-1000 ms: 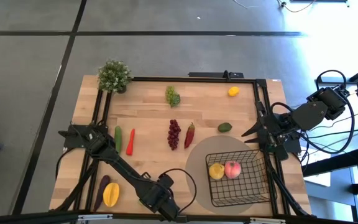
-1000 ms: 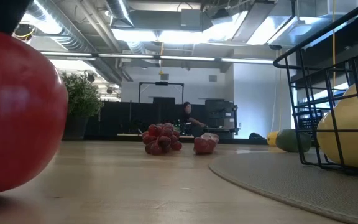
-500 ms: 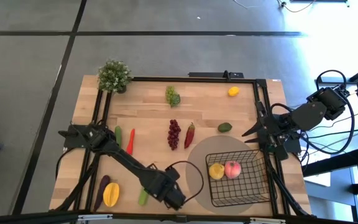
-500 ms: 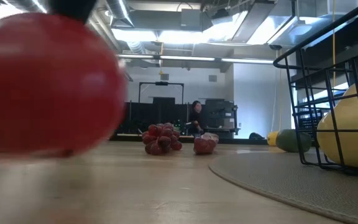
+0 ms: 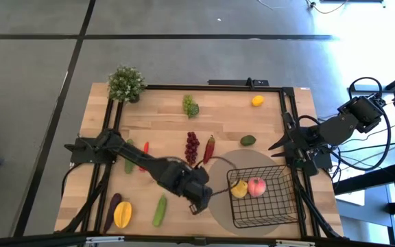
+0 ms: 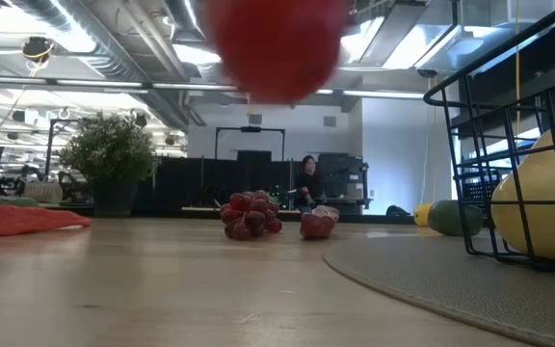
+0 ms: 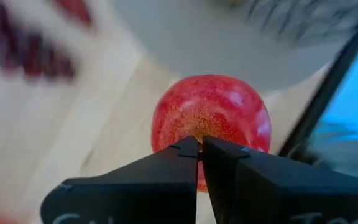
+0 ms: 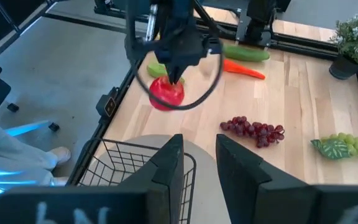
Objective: Build produce basket
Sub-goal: Put the apple into the wire basket
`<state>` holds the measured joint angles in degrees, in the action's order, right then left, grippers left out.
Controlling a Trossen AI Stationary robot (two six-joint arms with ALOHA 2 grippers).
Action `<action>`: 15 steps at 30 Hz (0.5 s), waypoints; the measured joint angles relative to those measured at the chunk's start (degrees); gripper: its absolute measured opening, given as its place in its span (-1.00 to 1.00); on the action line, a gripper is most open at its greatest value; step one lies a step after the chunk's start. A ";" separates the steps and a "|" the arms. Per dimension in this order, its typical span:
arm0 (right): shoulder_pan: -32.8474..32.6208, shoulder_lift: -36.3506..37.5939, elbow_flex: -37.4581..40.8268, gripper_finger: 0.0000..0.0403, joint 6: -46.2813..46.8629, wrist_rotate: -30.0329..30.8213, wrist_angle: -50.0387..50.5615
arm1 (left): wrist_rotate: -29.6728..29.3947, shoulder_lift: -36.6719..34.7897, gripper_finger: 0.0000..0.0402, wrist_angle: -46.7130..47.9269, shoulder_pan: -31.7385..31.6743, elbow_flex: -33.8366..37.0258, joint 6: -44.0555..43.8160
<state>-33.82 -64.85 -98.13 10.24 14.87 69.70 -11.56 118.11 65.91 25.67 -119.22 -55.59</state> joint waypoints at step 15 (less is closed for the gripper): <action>0.00 2.31 0.00 -0.56 -0.11 0.45 0.12 | -0.02 -5.88 -1.00 -26.93 -6.25 -0.09 20.09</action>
<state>-33.82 -62.54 -98.13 10.13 15.33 69.82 -11.58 112.23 38.98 19.42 -119.31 -35.50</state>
